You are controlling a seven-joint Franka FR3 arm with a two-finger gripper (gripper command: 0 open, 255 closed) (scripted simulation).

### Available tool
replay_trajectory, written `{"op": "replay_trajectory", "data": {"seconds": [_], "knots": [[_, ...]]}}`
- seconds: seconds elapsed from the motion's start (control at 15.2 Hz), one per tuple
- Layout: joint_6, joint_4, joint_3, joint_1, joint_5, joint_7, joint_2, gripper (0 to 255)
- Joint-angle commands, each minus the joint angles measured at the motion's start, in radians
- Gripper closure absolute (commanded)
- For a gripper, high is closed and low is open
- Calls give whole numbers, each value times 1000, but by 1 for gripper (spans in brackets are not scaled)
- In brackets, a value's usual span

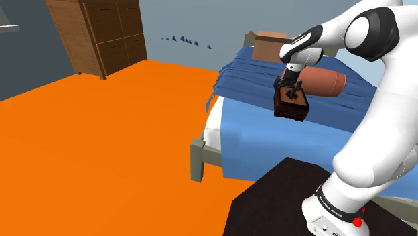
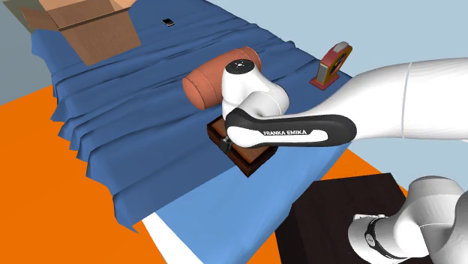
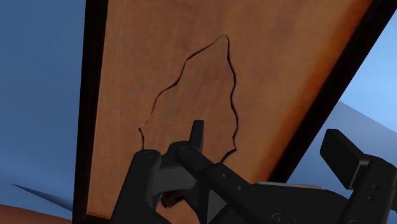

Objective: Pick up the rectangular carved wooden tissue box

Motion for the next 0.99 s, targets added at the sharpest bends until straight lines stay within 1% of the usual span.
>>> {"op": "replay_trajectory", "data": {"seconds": [0.0,0.59,0.92], "knots": [[4,-2,0,0,1,-1,1,255],[5,-3,0,0,1,-1,1,255],[-55,29,-4,4,-17,13,-29,255]]}}
